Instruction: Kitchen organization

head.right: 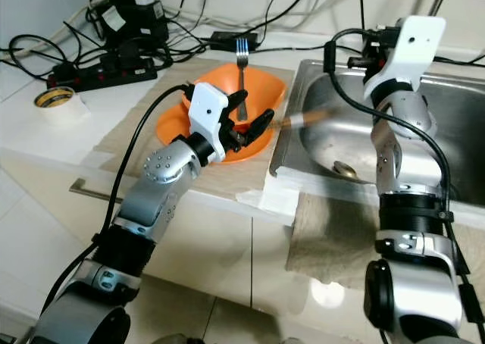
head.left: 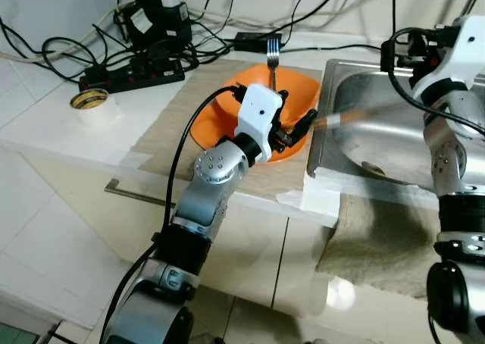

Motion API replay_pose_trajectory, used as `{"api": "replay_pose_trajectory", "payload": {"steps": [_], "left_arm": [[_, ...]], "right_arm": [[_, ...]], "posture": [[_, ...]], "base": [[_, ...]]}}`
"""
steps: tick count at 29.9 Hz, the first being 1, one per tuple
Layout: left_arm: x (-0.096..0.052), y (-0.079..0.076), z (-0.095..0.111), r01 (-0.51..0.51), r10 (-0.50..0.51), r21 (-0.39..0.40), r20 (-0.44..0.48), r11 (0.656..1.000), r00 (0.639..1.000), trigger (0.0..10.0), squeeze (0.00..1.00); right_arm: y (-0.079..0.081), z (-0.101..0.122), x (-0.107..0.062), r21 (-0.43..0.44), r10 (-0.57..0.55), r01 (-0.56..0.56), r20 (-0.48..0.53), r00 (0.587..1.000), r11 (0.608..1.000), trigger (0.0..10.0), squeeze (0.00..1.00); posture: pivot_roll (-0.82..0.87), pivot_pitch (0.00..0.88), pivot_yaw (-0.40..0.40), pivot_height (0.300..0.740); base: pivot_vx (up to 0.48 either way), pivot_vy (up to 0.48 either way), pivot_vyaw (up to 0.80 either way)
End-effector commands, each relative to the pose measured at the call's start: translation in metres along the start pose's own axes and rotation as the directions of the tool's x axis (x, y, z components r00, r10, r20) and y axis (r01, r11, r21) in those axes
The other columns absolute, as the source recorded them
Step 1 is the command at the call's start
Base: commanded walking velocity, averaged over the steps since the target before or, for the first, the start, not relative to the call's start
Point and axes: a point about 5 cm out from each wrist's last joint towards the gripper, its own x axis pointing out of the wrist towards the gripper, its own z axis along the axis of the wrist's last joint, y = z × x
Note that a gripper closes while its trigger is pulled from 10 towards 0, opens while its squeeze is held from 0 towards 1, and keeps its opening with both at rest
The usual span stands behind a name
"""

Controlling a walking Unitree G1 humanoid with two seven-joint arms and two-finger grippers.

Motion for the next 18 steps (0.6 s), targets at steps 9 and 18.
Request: {"api": "replay_pose_trajectory", "payload": {"steps": [9, 18], "left_arm": [[-0.003, 0.004, 0.001, -0.012, 0.012, -0.003, -0.004, 1.000, 1.000, 10.0, 0.00], [-0.003, 0.005, 0.001, -0.021, 0.021, 0.000, -0.003, 1.000, 1.000, 10.0, 0.00]], "right_arm": [[-0.028, 0.004, 0.006, -0.137, -0.072, 0.069, -0.012, 0.997, 0.988, 10.0, 0.00], [-0.007, -0.027, -0.001, -0.225, 0.043, -0.067, -0.109, 0.993, 0.972, 10.0, 0.00]], "posture": [[-0.09, 0.000, 0.072, 0.740], [-0.09, 0.000, 0.071, 0.740]], "base": [[0.000, 0.000, 0.00], [0.000, 0.000, 0.00]]}}
